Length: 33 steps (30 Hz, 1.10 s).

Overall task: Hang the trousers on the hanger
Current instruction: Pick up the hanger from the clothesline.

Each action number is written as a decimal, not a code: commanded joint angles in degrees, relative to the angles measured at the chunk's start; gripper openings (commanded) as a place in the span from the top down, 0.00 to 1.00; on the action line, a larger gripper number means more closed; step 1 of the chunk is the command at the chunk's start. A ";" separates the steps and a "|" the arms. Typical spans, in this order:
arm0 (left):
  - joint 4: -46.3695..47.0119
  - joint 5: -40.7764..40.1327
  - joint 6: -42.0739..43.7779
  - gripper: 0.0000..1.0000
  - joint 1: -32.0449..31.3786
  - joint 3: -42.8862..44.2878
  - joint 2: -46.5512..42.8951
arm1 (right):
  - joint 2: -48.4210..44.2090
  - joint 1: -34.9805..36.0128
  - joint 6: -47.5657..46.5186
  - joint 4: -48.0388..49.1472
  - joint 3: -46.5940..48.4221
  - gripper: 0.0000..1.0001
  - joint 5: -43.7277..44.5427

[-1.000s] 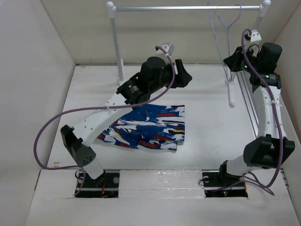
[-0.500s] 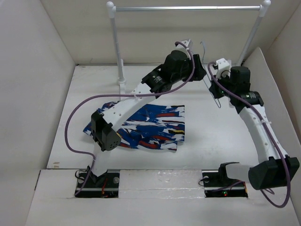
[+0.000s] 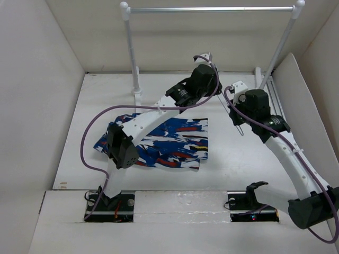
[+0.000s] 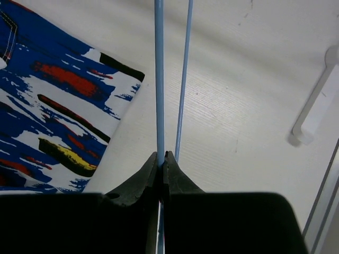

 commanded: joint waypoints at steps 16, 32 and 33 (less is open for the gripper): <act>3.76 0.87 -4.96 1.00 -0.28 -2.77 1.23 | -6.28 4.53 3.21 1.52 -3.66 1.00 -4.54; 27.93 5.20 -17.89 1.00 -3.80 -48.91 -20.84 | -14.03 -6.09 -6.80 -6.67 -11.84 0.29 -22.00; 28.02 4.40 -18.85 1.00 -4.75 -49.61 -21.01 | -13.41 -6.09 -6.72 -5.53 -12.63 0.41 -25.42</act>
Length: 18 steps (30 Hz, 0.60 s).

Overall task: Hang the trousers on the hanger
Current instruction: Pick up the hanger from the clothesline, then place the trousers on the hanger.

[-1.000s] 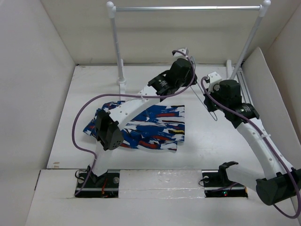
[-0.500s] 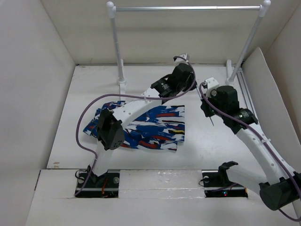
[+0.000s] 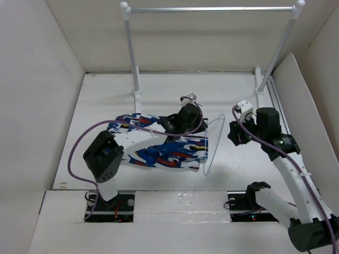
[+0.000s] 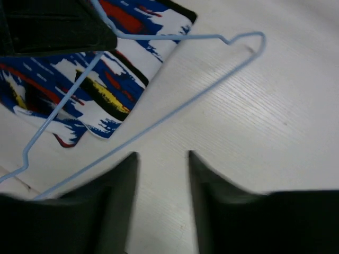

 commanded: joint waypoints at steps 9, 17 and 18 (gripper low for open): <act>10.18 -10.47 -7.58 1.00 -4.10 -9.58 -1.12 | 10.54 1.79 2.55 23.89 -10.13 0.79 -16.27; 10.79 -16.18 -9.51 1.00 -4.10 -13.44 0.21 | 23.28 3.27 9.49 41.50 -17.79 0.47 -16.37; 10.70 -16.19 -10.03 1.00 -4.10 -13.62 0.38 | 26.34 3.28 9.93 44.21 -18.05 0.46 -16.11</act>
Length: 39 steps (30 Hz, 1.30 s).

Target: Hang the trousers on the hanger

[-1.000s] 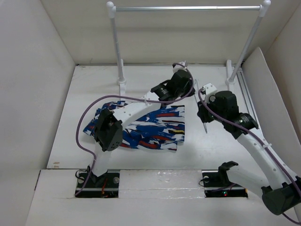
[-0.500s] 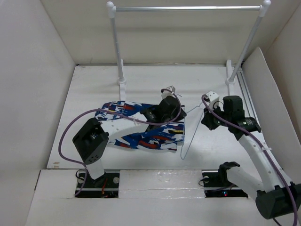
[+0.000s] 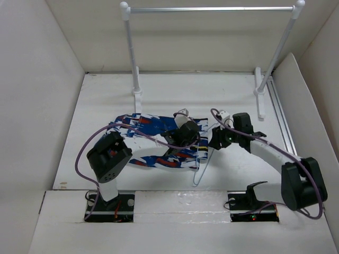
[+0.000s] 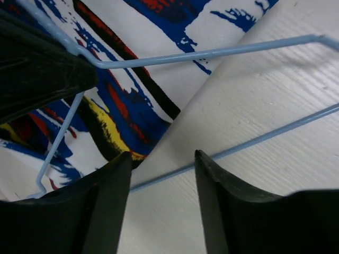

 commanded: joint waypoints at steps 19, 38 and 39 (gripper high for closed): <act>-0.72 -7.59 -1.78 1.00 0.71 -2.81 -0.58 | 19.32 11.92 27.48 44.56 -13.59 0.28 -9.76; -3.80 -13.57 2.34 1.00 6.78 -11.86 -6.46 | -15.64 -2.36 26.38 21.40 -17.21 1.00 -8.89; -3.45 -13.49 3.22 1.00 6.78 -12.56 -7.34 | -15.56 -4.22 24.86 17.72 -15.29 1.00 -9.41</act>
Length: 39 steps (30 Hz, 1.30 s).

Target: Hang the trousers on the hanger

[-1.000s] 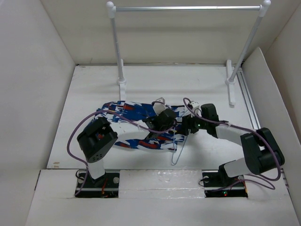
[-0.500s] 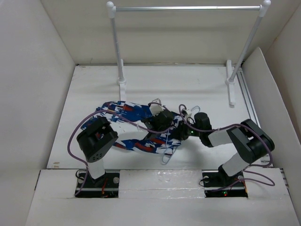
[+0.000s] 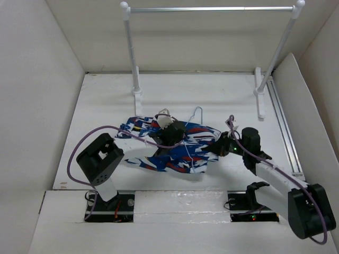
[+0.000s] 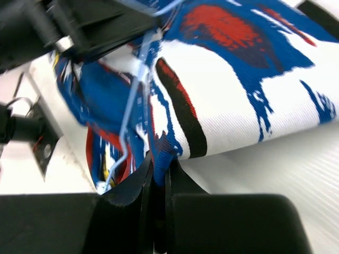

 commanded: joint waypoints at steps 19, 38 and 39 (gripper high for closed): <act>-14.57 -8.54 15.59 1.00 -0.86 -3.56 -5.80 | 20.34 -25.47 -26.38 -23.04 25.37 1.00 -4.49; -13.18 -6.35 7.60 1.00 -0.59 10.58 -0.18 | 22.00 -25.13 -39.74 -31.38 17.55 1.00 -1.69; -14.31 -7.05 6.20 1.00 -1.20 11.71 -0.45 | 21.74 -25.13 -39.66 -31.65 16.85 1.00 -1.08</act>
